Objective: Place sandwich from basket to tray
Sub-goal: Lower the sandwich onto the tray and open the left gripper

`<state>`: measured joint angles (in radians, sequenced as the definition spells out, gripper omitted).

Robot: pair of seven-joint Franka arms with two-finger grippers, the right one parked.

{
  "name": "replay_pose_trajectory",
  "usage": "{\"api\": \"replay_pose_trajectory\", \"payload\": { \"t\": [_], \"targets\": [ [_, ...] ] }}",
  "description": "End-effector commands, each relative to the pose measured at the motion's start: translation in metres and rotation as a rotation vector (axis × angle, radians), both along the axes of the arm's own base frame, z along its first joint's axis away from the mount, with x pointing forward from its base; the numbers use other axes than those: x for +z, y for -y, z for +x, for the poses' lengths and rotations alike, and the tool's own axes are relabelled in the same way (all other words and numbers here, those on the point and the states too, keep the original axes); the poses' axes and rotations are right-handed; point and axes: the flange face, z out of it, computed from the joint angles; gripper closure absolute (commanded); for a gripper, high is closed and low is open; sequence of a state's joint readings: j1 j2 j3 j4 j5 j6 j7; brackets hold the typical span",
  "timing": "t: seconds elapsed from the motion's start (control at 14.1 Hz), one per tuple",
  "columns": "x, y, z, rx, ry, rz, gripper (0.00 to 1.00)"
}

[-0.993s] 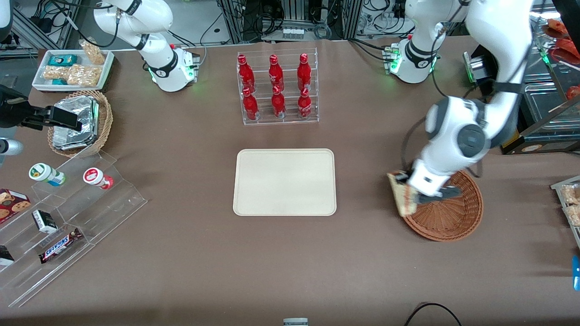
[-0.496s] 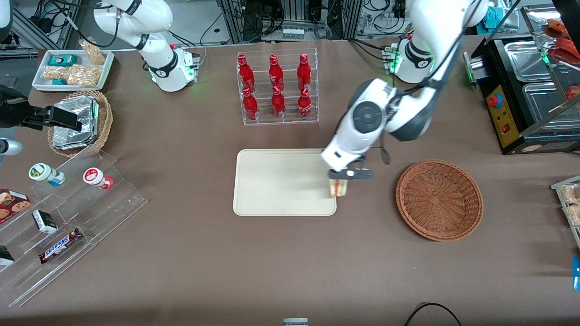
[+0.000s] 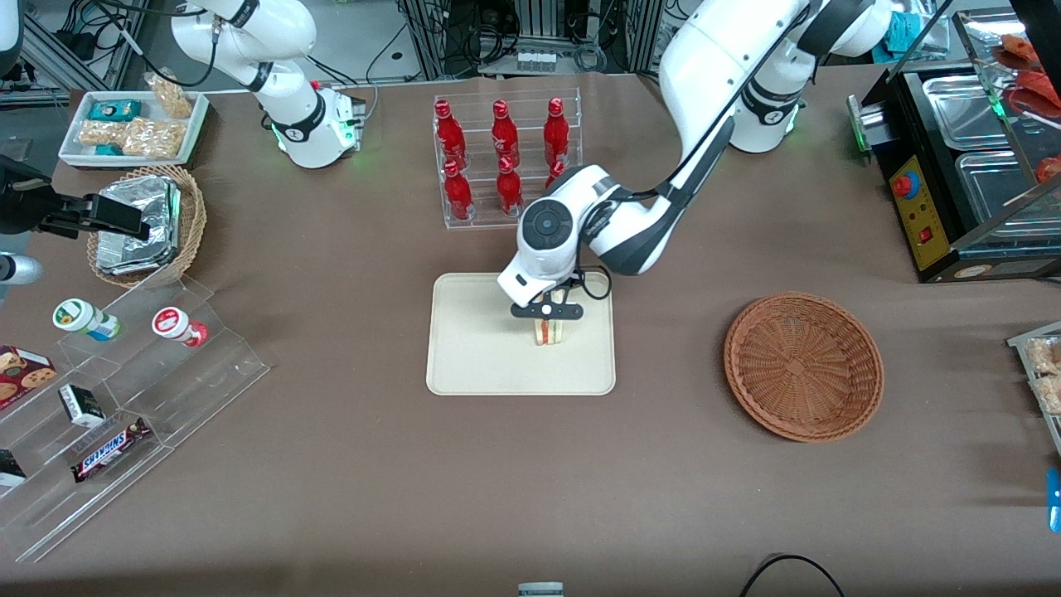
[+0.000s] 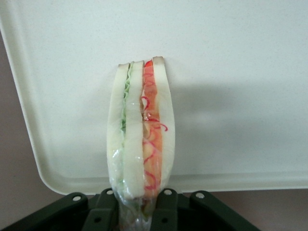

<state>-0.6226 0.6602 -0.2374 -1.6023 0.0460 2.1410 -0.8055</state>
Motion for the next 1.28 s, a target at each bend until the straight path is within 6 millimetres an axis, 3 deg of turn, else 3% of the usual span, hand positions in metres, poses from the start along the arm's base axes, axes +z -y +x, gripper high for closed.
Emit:
{"api": "replay_pose_trajectory", "payload": {
  "t": [0.0, 0.35, 0.43, 0.57, 0.71, 0.99, 1.21],
  "targets": [
    [0.006, 0.02, 0.002, 0.028, 0.03, 0.004, 0.79],
    [0.009, 0.028, 0.001, 0.046, 0.037, -0.006, 0.74],
    [0.009, 0.029, 0.001, 0.051, 0.035, -0.007, 0.6],
    [0.009, 0.03, 0.0, 0.086, 0.041, -0.001, 0.0],
    [0.012, 0.03, 0.003, 0.095, 0.046, -0.006, 0.0],
    [0.043, 0.023, 0.021, 0.118, 0.079, -0.029, 0.0],
    [0.088, -0.018, 0.049, 0.168, 0.082, -0.011, 0.0]
  ]
}}
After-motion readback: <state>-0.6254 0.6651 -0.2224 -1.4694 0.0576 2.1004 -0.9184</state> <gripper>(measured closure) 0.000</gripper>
